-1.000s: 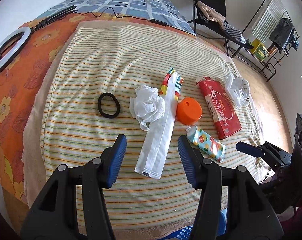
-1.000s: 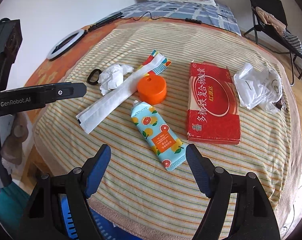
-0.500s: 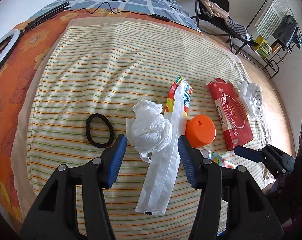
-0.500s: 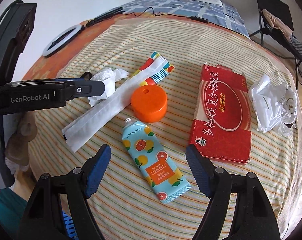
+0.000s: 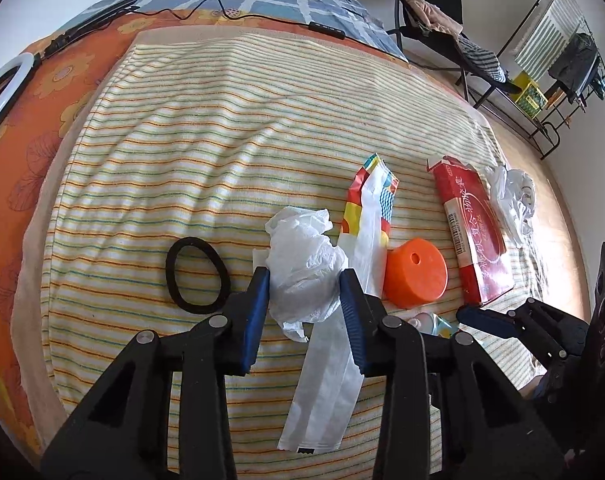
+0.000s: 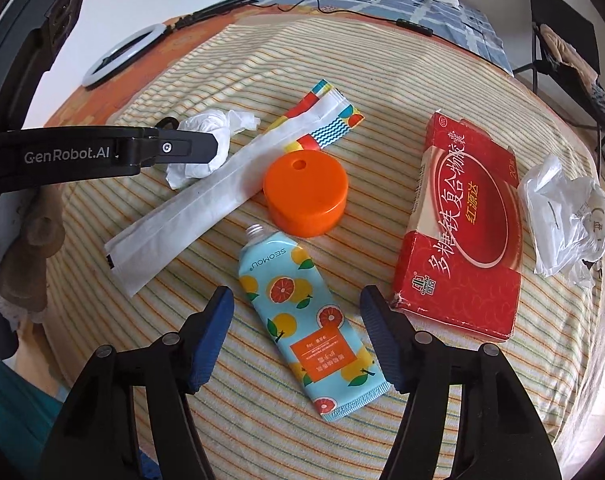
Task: Collect trash
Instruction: 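Grasp the blue grapefruit lotion tube with the right gripper while the left gripper grasps the crumpled tissue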
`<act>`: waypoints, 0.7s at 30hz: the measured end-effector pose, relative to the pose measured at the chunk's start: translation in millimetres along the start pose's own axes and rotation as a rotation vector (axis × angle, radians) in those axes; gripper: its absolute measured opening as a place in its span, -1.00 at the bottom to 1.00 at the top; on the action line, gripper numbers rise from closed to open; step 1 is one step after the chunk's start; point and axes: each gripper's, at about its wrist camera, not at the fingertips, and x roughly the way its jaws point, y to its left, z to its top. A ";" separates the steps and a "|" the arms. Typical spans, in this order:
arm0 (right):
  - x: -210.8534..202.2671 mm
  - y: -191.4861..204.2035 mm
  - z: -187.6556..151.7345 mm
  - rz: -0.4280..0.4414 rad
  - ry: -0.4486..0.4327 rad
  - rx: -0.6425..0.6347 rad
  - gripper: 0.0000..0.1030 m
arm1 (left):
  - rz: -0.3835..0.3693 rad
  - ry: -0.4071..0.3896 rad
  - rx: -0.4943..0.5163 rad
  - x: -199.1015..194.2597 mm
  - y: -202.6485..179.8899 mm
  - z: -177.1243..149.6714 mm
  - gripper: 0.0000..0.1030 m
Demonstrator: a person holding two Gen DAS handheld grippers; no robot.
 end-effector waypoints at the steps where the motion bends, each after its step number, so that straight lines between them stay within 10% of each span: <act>1: -0.2 0.3 -0.2 -0.004 0.001 -0.003 0.18 | 0.000 0.000 0.003 0.4 -0.9 0.4 -0.42; 9: -5.8 -0.7 -2.0 0.013 -0.006 0.007 -0.32 | 0.002 -0.026 0.021 -10.4 -5.5 0.4 -0.59; 21: -26.0 -3.3 -12.7 0.015 -0.053 0.050 -0.33 | -0.001 -0.069 0.027 -38.9 -10.5 -5.8 -0.64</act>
